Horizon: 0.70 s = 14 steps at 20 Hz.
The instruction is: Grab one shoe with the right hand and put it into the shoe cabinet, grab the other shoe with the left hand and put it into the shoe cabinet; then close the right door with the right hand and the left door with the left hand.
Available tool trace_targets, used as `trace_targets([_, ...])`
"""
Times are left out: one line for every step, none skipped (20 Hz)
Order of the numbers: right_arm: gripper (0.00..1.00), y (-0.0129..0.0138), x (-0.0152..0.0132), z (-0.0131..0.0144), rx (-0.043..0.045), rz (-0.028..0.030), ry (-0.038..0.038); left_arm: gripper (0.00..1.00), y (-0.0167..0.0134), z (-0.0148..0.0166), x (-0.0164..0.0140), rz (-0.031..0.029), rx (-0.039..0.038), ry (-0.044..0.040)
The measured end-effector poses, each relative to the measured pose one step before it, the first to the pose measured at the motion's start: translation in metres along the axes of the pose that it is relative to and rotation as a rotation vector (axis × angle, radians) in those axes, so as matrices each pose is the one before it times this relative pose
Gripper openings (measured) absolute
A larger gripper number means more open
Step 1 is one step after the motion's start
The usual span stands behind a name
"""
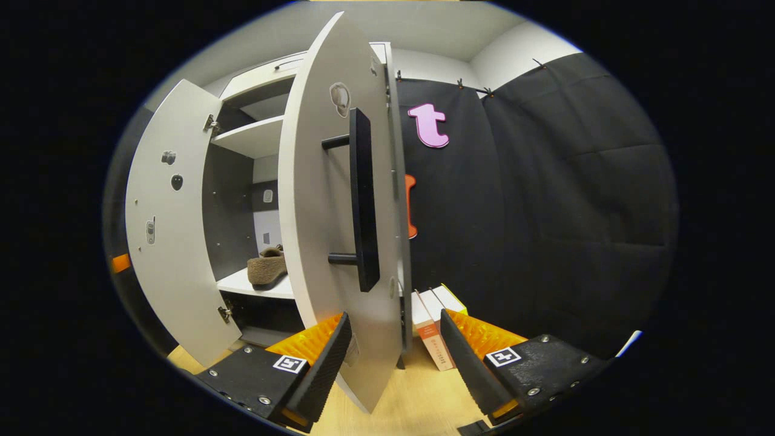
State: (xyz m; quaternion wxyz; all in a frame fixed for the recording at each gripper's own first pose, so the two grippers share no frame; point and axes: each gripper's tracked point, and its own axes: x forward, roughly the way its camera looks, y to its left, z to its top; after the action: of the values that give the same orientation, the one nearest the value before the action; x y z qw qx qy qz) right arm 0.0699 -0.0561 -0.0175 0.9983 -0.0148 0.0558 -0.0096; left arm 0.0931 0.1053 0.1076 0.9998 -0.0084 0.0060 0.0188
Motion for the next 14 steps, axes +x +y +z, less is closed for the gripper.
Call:
trace_targets([0.92,0.00872,0.00246,-0.00007,-0.00081,0.00715,-0.00253,0.97,0.00422,-0.00206,0.00001,-0.00067,-0.00224,0.00516])
trace_targets([0.92,0.00872,0.00326,-0.00074,0.00274,0.0081,-0.00181,0.99,0.00412,-0.00108,0.0012,-0.0013,-0.0015,0.00532])
trace_targets([0.92,0.00943,0.00378,-0.00071,0.00328,0.01039,-0.00135,0.99,0.00234,-0.00196,0.00089,-0.00135,-0.0007,0.00357])
trace_targets([0.92,0.0083,0.00473,0.00007,0.00405,0.00212,-0.00625,0.99,0.00328,-0.00101,0.0012,-0.00132,-0.00069,0.00282])
trace_targets([0.92,0.00612,0.00531,0.00026,-0.00284,0.00013,-0.00645,0.99,0.00192,-0.00052,0.0012,-0.00117,-0.00035,0.00171])
trace_targets([0.92,0.00849,0.00597,-0.00039,-0.00995,0.00472,-0.00254,0.99,0.00197,-0.00084,0.0001,-0.0018,0.00017,0.00189])
trace_targets([0.92,0.00949,0.00455,-0.00036,-0.00981,0.01472,-0.00025,0.99,0.00043,-0.00131,0.00146,-0.00294,0.00082,0.00217])
trace_targets([0.92,0.01066,0.00466,-0.00086,-0.00626,0.02234,0.0054,0.99,0.00105,-0.00133,0.00157,-0.00283,0.0012,0.00214])
trace_targets([0.93,0.0085,0.00605,-0.00187,-0.00969,0.0126,0.00425,0.99,0.00076,0.0005,0.00192,-0.00307,0.00084,0.00133])
trace_targets([0.94,0.00182,0.00458,-0.00328,-0.01516,-0.01188,0.00956,0.97,-0.00017,-0.00145,-0.00013,-0.00089,0.00047,0.00155])
trace_targets([0.86,0.00066,0.00246,-0.00134,-0.01132,-0.00582,0.00439,0.97,-0.00014,-0.00083,0.0021,-0.00166,-0.00035,0.00038])
trace_targets([0.94,0.0023,0.00101,0.00019,-0.00106,0.00257,-0.00128,0.97,0.00145,-0.00162,0.00397,0.00022,-0.00013,-0.00084])
trace_targets([0.94,0.00307,-0.00131,0.00009,0.00414,0.00617,-0.00228,0.99,0.00092,0.00065,0.00195,0.00254,0.00142,-0.00034])
trace_targets([0.94,0.00156,-0.00144,-0.0003,0.00341,0.0062,0.0002,0.97,0.00083,-0.00069,0.00144,0.00358,0.0008,0.00097])
